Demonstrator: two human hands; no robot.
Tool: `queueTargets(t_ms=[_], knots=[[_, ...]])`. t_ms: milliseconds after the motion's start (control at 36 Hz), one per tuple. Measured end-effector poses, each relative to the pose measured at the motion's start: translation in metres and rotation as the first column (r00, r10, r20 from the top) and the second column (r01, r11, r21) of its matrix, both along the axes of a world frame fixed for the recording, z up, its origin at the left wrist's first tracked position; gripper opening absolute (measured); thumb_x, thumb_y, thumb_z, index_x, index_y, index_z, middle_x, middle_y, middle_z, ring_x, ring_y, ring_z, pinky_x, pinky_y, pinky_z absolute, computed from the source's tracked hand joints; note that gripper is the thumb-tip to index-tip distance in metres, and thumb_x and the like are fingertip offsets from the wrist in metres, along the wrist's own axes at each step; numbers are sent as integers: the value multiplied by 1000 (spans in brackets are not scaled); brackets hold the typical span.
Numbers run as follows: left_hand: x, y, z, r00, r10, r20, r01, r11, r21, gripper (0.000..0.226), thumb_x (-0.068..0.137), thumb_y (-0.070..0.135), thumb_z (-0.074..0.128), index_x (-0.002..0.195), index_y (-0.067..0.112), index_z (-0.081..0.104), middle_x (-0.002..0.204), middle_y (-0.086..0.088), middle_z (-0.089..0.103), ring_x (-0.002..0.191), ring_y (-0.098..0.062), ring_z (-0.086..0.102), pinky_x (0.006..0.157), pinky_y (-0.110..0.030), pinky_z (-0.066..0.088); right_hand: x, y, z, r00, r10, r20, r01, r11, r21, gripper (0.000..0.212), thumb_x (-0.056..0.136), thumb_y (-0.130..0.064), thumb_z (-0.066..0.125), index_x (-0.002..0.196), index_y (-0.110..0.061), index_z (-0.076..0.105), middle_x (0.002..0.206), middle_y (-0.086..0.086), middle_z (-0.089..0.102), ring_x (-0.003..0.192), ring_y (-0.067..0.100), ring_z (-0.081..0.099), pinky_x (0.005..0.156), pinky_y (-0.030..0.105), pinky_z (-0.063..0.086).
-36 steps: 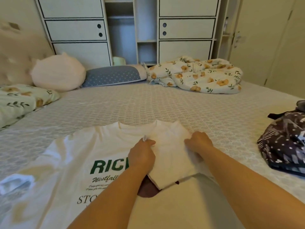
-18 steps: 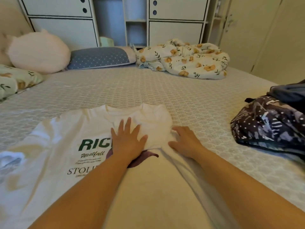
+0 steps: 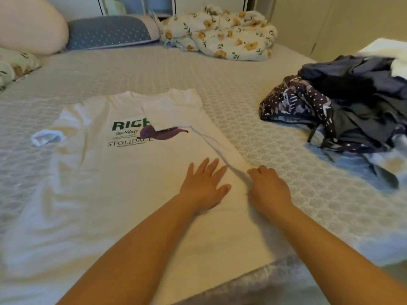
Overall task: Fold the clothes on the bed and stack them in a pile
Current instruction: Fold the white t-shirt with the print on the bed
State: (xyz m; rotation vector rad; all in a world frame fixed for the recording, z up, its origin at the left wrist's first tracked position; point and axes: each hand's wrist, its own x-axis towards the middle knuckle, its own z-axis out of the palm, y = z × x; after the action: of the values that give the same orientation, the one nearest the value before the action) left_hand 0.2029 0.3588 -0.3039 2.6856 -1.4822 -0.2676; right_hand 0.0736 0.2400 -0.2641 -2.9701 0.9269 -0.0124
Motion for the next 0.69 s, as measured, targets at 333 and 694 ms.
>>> queueTargets(t_ms=[333,694], knots=[[-116,50,16,925,-373,-79,371,928,-43,50,100,54,17,149,47,10,160,15,-2,146,-12,-12,115,-47,-13,-58,22,28,993,-59,-102,47,992,-117,29,95,-20,44,124,-16,47,109,6,60,94,25,61,64,29,35],[-47,58,44,472,125,-873,-775,531,-343,16,97,24,48,105,18,60,98,-4,64,84,-20,62,68,-26,48,-55,58,74,984,146,-98,-123,971,206,28,92,-21,47,110,-19,68,97,3,65,77,22,57,61,26,43]])
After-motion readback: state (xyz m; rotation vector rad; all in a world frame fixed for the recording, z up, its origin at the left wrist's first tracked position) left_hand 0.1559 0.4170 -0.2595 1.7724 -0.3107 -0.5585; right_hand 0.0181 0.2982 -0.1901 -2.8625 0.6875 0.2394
